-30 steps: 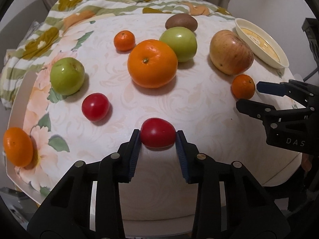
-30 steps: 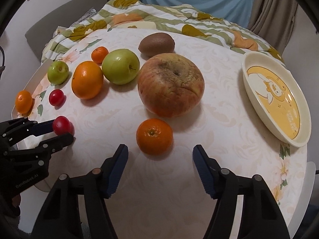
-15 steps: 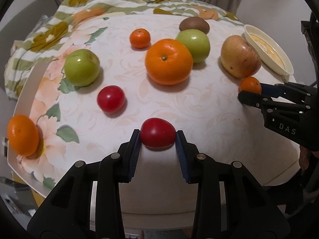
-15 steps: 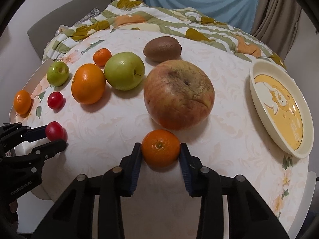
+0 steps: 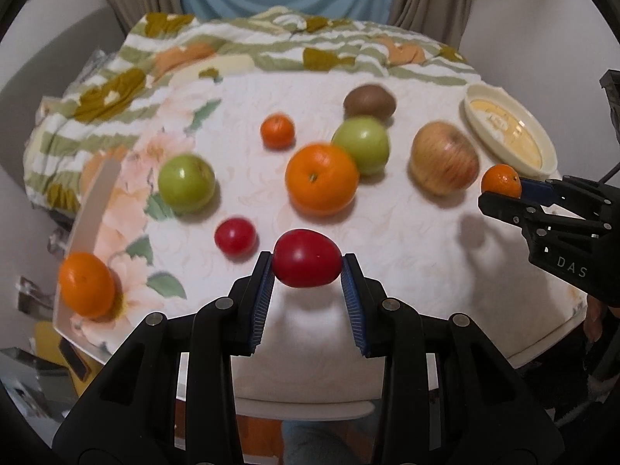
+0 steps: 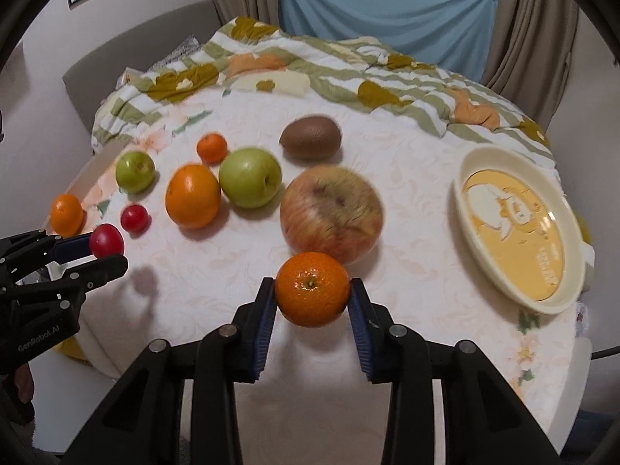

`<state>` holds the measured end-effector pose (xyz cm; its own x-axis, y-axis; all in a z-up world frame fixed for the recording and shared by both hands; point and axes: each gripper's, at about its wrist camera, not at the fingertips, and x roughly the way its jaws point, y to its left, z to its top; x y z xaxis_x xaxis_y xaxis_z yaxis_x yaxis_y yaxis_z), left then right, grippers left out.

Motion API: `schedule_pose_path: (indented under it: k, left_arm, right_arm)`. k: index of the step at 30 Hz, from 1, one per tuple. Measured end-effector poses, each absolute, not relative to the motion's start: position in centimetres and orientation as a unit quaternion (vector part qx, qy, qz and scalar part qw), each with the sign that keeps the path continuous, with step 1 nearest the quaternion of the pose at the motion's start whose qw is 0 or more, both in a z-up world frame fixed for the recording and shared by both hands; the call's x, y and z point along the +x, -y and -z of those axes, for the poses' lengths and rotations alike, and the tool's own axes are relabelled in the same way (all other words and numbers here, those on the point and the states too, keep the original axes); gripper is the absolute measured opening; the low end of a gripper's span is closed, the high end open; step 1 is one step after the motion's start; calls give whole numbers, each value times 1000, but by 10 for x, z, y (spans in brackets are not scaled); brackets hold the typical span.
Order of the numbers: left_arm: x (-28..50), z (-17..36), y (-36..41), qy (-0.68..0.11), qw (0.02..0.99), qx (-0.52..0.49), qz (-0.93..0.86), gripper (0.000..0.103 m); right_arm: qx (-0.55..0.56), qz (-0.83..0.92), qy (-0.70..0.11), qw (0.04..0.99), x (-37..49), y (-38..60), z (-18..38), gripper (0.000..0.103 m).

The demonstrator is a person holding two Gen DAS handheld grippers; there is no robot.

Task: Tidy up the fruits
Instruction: 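Carry the tomato to the duck plate and open the left tool while the right tool carries the tangerine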

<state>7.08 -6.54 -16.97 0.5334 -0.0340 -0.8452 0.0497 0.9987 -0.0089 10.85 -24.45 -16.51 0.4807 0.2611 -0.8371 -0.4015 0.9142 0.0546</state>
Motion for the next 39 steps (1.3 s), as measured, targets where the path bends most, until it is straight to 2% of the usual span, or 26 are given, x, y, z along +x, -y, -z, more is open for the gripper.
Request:
schedule_pose_path:
  k: [11,19,29,39]
  left_arm:
    - [93,90,127,-415,907,37,63,42]
    - [132,63,180,-387,911,50,137,42]
    - [211,73,253,-401,877,86,249,42]
    - [288,118,319,-438,826,130,330,42]
  right_arm:
    - [-52,-166,-421,890,111,305,96,34]
    - [-28,-111,-408,906,125,359,72,34]
    - [15,-21,-412,911,152,414,74,34]
    - [54,43,-434,898,185,438,99,34]
